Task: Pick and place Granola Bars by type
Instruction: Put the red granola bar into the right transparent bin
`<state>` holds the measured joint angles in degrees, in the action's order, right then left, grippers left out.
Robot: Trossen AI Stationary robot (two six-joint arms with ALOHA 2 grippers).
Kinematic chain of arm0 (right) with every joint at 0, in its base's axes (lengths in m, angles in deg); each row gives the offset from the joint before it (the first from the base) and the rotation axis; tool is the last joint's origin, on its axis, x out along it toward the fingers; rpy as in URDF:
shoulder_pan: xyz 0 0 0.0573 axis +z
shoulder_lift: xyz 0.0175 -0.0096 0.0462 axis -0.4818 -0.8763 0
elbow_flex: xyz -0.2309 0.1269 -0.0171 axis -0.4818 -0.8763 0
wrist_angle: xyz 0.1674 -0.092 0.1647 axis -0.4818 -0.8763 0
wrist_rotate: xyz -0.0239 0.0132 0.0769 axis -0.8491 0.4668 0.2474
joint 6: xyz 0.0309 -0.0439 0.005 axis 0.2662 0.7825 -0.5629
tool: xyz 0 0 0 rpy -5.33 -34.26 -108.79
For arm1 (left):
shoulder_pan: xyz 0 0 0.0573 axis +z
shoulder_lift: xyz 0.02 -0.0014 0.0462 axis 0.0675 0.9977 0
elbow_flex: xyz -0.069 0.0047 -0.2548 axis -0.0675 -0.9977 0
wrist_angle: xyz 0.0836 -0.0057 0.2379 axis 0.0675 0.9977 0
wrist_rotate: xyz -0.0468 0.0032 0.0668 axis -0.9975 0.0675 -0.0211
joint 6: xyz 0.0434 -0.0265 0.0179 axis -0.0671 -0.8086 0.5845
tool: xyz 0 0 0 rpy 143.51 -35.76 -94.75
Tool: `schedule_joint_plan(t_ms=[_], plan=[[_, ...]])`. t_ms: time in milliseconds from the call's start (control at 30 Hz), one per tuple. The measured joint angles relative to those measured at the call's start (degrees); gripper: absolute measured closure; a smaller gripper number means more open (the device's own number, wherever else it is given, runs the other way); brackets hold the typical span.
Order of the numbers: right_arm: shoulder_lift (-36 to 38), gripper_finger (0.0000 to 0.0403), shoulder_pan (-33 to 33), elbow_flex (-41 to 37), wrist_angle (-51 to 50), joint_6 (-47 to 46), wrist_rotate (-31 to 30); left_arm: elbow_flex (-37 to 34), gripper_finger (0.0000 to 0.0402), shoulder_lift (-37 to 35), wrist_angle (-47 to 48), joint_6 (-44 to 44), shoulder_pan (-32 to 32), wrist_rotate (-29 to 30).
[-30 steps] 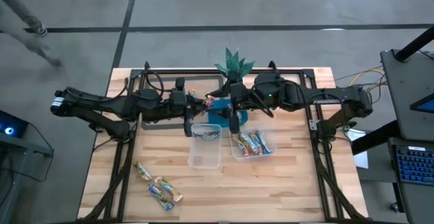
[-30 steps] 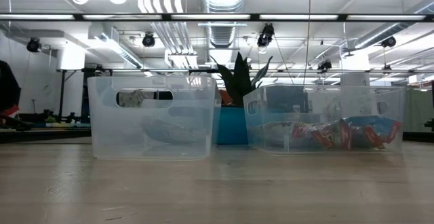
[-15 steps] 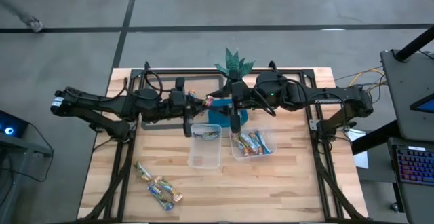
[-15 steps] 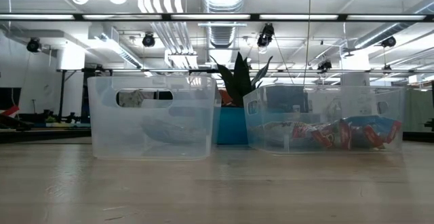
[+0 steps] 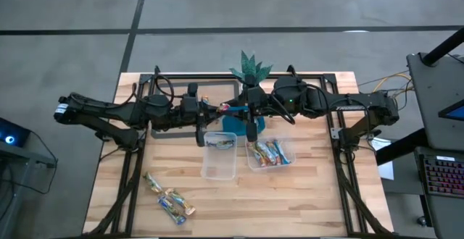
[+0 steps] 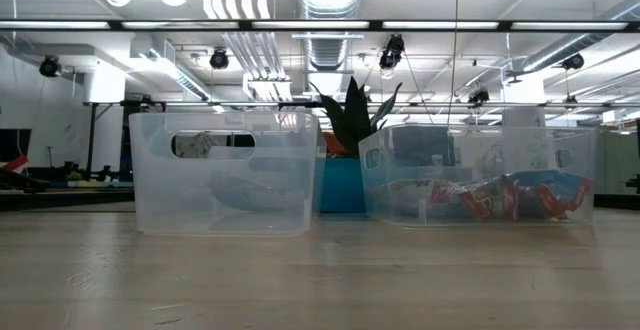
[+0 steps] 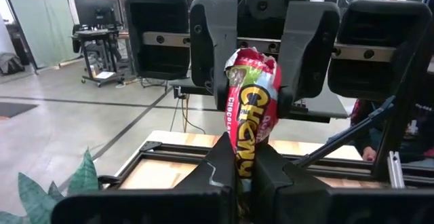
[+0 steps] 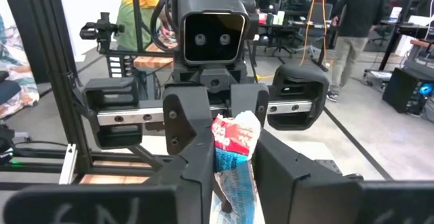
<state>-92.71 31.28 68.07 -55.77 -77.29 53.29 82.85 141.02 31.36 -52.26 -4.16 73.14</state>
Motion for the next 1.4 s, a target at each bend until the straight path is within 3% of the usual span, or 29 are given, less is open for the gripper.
schedule_joint_plan(t_ms=[267,400,733,1167,1400], plan=[[0.25,0.0333,0.00,-0.02,-0.68,0.09,-0.31,0.00,0.0362,-0.04,0.09,-3.29,0.04,-0.68],[0.81,0.0334,0.04,-0.02,-2.50,-0.04,-0.24,0.00,0.0329,-0.82,0.22,-3.29,0.07,-4.59],[2.43,0.0355,-0.10,-0.04,-11.67,-3.34,-0.53,-0.02,0.0249,-3.62,5.05,-3.00,0.20,-6.28],[4.01,0.0365,-0.42,-0.07,-24.86,-17.99,-0.48,-0.64,0.0244,-6.07,16.85,-3.94,0.20,-6.47],[4.11,0.0366,-0.48,-0.07,-31.37,-32.41,-0.42,-2.42,0.0244,-6.83,21.24,-3.94,0.19,-6.47]])
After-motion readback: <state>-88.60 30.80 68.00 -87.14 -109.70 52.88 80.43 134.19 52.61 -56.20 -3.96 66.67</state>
